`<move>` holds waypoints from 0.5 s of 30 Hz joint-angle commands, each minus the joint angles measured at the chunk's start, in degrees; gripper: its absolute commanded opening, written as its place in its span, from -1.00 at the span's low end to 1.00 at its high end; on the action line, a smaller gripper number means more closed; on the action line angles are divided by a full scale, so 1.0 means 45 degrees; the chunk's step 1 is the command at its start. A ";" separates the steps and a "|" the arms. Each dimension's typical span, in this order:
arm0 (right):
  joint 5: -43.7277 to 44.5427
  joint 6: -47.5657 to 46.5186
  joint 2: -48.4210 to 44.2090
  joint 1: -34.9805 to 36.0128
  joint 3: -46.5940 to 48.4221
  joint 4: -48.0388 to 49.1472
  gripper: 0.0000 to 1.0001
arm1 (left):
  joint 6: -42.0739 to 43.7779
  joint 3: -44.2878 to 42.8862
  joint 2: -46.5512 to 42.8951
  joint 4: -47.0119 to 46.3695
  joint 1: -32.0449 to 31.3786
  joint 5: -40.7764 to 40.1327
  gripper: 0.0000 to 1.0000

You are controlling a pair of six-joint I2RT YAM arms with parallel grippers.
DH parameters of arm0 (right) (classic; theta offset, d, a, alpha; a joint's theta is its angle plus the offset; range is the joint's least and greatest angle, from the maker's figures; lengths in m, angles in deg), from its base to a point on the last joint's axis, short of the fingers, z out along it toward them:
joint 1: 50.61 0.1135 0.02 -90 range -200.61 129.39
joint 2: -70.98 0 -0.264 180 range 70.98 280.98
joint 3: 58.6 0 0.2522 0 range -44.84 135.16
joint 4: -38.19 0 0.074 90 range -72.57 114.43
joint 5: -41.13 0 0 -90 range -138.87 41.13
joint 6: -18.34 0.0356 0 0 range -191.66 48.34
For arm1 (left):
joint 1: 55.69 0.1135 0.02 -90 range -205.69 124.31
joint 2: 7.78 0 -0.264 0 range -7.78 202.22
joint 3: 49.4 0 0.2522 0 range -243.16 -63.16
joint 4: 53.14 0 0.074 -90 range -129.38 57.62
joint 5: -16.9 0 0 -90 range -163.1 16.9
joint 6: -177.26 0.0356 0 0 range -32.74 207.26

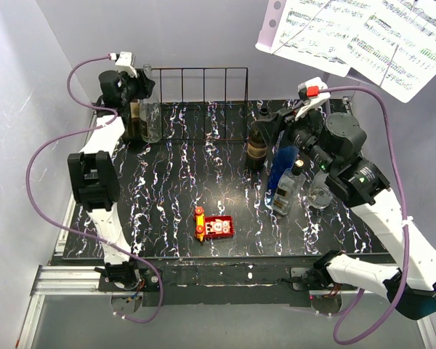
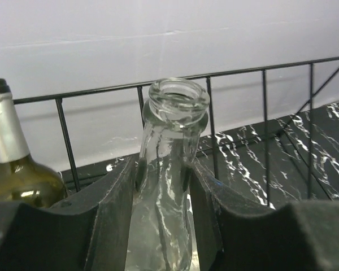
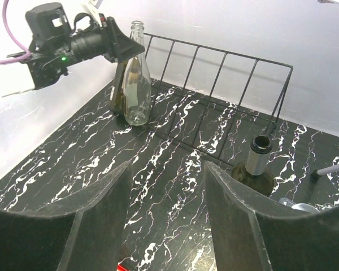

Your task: Take the wine bottle off the wine rack

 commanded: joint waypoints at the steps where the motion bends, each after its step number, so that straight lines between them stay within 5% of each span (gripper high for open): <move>1: 0.0252 0.0111 -0.0390 0.0101 -0.0285 0.0892 0.21 | -0.1287 0.1456 -0.3067 -0.2658 -0.0278 0.1118 -1.00; 15: 0.0115 0.0384 -0.0976 0.0101 -0.1145 0.0971 0.22 | -0.0487 0.3996 -0.5275 -0.3871 -0.0278 0.2777 -1.00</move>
